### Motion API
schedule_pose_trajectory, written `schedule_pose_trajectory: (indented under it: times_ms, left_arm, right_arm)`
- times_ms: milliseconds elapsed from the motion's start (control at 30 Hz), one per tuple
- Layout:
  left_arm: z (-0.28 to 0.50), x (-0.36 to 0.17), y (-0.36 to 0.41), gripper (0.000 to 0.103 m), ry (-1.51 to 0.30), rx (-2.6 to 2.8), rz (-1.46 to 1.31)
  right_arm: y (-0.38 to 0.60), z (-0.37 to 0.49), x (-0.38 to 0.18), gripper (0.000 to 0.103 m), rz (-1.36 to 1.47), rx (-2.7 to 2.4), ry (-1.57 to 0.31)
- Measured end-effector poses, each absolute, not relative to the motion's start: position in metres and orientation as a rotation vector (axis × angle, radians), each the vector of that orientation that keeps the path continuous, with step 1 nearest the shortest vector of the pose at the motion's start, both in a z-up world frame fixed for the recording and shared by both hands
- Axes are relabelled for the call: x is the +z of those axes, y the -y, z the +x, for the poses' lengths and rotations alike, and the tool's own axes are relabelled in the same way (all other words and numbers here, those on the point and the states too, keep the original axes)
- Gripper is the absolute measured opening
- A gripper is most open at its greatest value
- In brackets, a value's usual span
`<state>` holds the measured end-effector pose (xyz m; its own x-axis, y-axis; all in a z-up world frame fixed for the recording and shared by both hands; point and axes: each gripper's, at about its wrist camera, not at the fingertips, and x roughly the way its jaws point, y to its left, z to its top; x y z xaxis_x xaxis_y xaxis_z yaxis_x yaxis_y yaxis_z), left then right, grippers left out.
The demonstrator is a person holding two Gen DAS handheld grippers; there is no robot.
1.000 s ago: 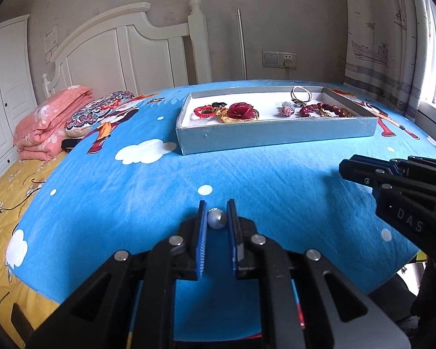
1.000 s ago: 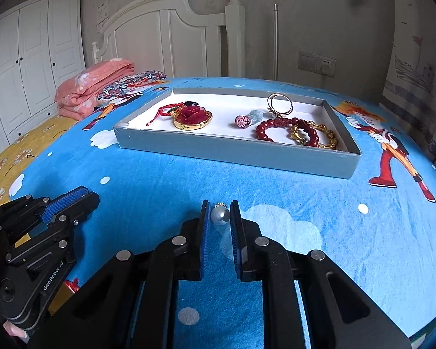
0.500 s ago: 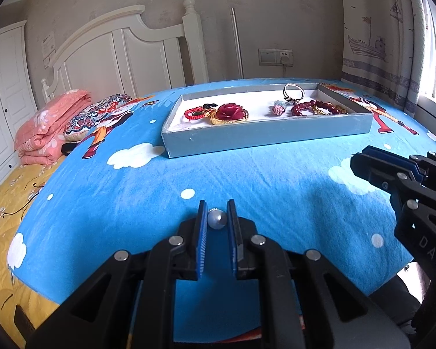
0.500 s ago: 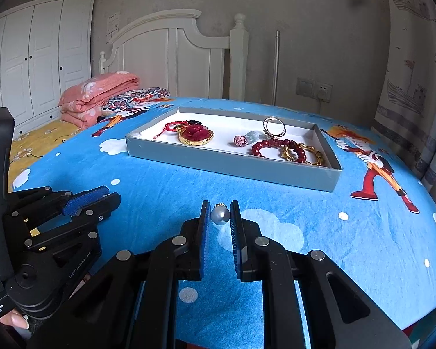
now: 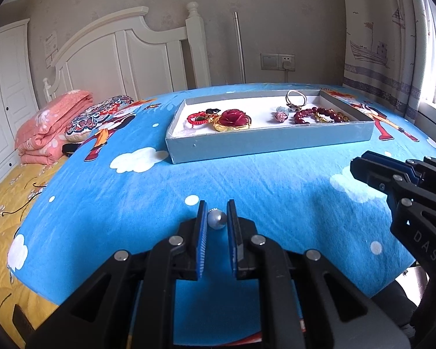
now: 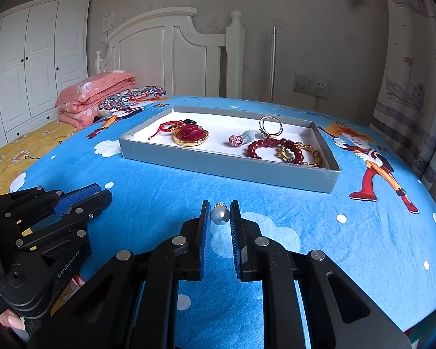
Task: Organize jewelry
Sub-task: 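Carry both pearls into the tray and open both tools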
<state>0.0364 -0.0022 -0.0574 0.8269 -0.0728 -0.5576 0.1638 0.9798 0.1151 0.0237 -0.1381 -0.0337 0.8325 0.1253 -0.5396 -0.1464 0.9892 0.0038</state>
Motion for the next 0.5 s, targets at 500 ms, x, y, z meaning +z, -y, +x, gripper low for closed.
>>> schedule_pose_trajectory:
  times_ms: [500]
  left_arm:
    - [0.103, 0.008, 0.015, 0.013, -0.559, -0.148, 0.148]
  right_arm:
    - [0.152, 0.095, -0.002, 0.015, 0.012, 0.126, -0.644]
